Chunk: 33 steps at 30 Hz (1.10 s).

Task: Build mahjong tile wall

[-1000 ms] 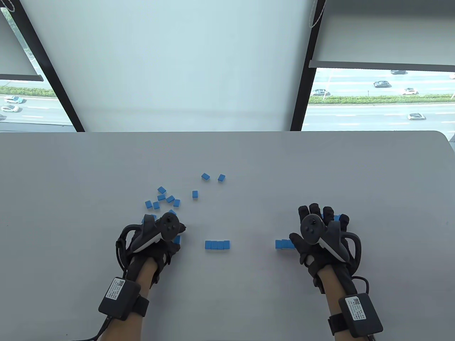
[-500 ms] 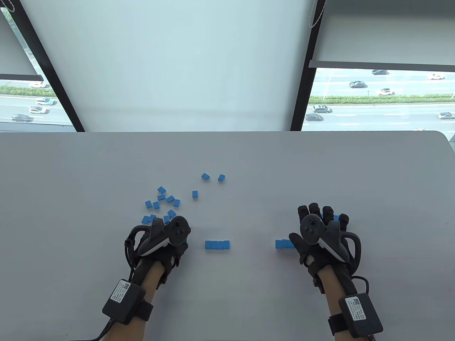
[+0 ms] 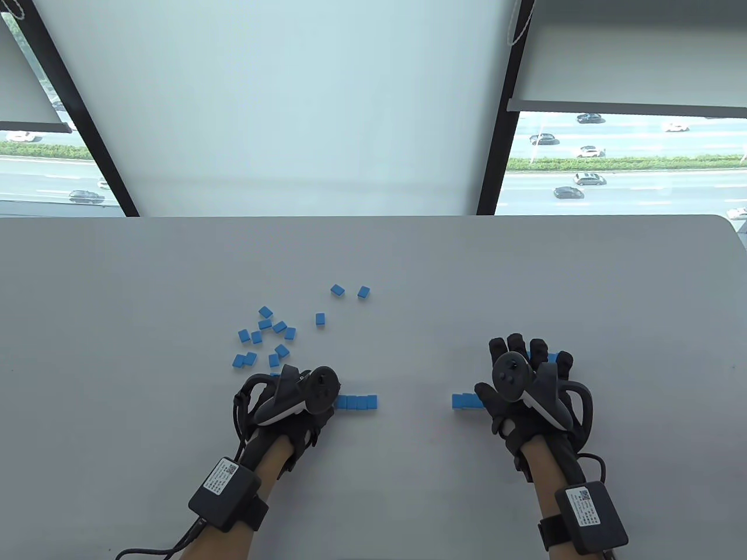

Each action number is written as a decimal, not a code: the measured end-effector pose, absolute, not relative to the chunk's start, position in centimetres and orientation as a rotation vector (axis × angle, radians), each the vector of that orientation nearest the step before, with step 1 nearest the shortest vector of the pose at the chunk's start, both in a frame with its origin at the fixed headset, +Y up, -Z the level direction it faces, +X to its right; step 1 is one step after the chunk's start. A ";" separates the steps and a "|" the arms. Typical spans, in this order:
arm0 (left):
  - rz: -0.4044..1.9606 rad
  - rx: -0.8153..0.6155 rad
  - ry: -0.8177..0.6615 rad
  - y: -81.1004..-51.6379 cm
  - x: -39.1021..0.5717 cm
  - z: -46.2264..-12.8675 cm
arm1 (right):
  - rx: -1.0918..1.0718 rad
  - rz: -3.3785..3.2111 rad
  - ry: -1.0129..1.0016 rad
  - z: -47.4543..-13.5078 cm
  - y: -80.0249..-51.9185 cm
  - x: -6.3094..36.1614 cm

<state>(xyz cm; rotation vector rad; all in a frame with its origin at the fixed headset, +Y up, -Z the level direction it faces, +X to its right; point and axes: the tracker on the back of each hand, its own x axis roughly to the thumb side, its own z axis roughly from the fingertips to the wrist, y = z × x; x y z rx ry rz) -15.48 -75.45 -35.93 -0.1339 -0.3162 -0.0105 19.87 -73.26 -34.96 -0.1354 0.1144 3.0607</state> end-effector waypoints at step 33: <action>-0.045 -0.193 -0.056 -75.3 -23.0 -38.5 | -0.125 3.069 0.115 -35.0 -73.3 19.7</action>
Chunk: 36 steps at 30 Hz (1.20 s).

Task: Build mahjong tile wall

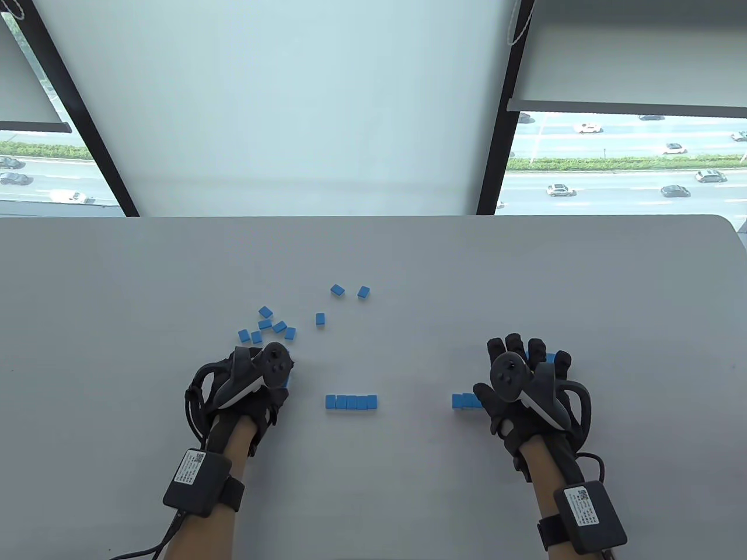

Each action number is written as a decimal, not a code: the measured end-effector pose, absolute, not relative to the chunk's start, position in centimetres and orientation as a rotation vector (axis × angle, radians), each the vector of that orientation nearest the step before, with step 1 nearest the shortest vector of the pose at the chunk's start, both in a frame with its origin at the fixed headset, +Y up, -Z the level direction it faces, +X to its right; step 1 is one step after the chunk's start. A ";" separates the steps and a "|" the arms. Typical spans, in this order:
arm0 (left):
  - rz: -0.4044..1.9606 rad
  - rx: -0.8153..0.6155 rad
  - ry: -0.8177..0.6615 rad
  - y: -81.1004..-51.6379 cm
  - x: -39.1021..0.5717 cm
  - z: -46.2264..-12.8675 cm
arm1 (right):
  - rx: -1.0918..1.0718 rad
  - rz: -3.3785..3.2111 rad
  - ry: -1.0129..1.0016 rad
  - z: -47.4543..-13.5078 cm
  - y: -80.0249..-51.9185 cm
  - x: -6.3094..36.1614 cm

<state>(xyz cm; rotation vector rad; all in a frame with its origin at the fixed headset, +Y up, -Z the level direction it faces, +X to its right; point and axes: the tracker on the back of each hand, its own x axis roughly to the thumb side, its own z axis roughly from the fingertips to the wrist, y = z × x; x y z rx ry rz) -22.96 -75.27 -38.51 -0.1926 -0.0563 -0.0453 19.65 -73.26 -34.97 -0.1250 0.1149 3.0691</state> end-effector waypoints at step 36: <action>-0.068 0.009 -0.389 -74.6 -9.0 -33.9 | -0.126 3.080 0.099 -35.0 -73.2 19.6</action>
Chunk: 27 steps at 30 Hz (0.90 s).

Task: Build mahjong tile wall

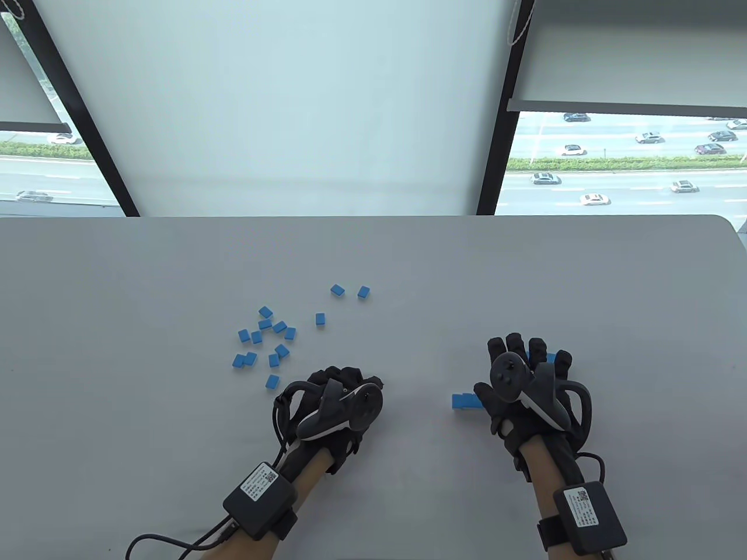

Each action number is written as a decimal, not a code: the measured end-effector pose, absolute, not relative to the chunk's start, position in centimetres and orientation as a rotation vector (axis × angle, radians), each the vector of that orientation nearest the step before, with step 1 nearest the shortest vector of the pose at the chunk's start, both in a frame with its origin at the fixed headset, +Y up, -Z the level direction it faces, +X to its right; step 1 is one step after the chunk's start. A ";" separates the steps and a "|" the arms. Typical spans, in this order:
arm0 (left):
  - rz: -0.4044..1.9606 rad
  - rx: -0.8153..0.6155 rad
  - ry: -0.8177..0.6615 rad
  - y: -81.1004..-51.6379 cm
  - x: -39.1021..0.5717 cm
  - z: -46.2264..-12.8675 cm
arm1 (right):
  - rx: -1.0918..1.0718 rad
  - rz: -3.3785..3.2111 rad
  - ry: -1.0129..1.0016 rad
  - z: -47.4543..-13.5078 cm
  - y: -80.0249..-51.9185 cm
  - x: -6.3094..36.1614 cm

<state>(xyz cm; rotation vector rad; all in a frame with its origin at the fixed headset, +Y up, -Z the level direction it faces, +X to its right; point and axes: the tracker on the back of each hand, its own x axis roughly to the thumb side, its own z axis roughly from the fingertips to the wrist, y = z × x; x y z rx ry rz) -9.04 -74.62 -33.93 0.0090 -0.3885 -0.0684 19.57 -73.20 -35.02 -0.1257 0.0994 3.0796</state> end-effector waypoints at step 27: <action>0.000 0.073 -0.113 -70.7 -20.0 -35.5 | -0.122 3.074 0.077 -35.0 -73.1 19.7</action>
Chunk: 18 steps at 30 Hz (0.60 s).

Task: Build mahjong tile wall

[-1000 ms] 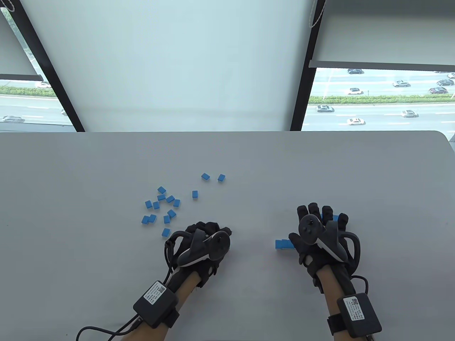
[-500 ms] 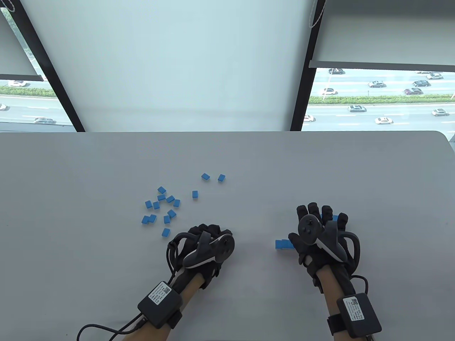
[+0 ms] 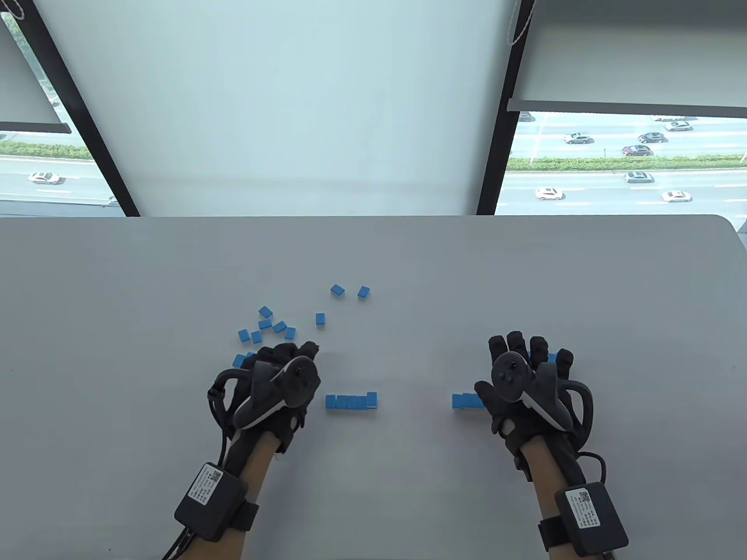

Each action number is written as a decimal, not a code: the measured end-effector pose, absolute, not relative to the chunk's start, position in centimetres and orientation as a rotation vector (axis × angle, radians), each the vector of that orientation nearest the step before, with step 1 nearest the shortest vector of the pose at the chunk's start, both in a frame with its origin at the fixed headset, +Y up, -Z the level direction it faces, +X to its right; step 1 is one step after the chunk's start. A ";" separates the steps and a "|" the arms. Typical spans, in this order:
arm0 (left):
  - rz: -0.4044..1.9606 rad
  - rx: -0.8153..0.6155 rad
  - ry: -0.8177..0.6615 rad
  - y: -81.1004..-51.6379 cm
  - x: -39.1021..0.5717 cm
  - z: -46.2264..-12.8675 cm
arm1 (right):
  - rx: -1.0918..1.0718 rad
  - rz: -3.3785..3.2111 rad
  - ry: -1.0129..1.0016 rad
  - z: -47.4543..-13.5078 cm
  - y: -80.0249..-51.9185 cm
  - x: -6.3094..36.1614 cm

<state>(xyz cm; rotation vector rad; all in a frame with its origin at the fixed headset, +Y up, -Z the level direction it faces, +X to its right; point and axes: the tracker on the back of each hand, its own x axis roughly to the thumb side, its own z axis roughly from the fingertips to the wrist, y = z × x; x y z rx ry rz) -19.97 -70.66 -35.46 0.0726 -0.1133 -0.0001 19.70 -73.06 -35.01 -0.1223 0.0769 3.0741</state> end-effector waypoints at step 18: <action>-0.013 -0.199 -0.015 -75.0 -23.5 -37.7 | -0.124 3.076 0.074 -35.0 -73.0 19.8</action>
